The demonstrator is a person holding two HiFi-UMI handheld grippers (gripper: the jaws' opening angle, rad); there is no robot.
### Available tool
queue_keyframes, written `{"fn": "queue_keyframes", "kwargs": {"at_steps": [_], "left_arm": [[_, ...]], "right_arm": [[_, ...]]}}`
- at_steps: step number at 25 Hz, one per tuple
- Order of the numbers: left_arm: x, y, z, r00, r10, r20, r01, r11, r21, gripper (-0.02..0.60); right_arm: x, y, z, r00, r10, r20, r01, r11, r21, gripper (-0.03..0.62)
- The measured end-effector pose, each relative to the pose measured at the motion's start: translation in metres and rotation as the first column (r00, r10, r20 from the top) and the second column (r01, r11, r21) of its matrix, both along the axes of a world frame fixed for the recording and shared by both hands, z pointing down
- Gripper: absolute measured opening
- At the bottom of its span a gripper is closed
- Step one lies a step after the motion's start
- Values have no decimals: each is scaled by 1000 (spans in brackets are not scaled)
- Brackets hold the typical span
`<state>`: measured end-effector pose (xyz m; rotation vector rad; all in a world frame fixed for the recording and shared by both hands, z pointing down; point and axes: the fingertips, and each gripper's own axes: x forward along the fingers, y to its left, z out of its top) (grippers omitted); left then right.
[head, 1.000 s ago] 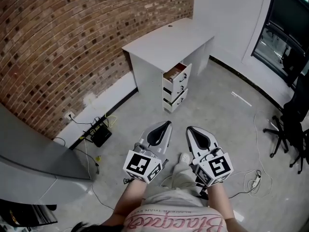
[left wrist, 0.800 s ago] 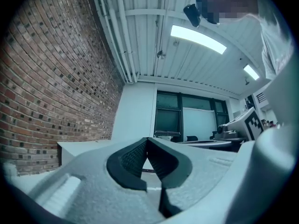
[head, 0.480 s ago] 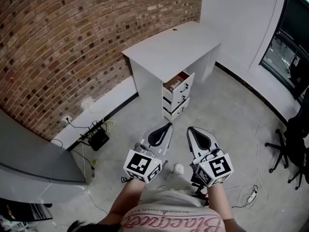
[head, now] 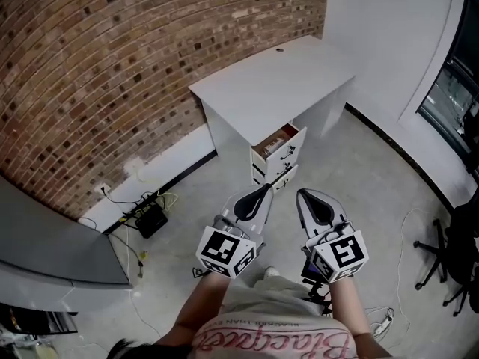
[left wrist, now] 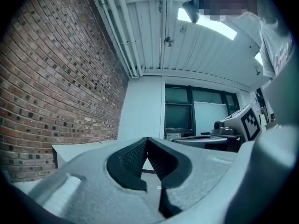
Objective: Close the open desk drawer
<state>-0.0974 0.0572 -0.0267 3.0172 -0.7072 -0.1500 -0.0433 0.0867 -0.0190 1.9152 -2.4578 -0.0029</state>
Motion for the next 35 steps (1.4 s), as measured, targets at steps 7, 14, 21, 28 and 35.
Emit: {"fn": "queue_keyframes", "kwargs": {"at_steps": [7,14,21,28,35], "left_arm": [[29,-33,14,999,-43,8,44,999,-30,6],[37,-67,31,997,-78,22,80,994,-73,6],[59,-126,28,997,-74,7,74,995,-68,6],[73,-201,23,997,-77,-21,76,994,-75,6],[89,-258,27,998,-64,-6,64,997,-51,5]], "right_arm": [[39,-34,12,1000,-13,1,13,1000,-25,12],[57,-65,32,1000,-15,21,16,999,-46,12],[78,-117,36,1000,-1,7,2,998,-60,12],[99,-186,35,1000,15,-20,-16,998,-68,12],[114,-244,44,998,27,-60,-32,995,-98,12]]}}
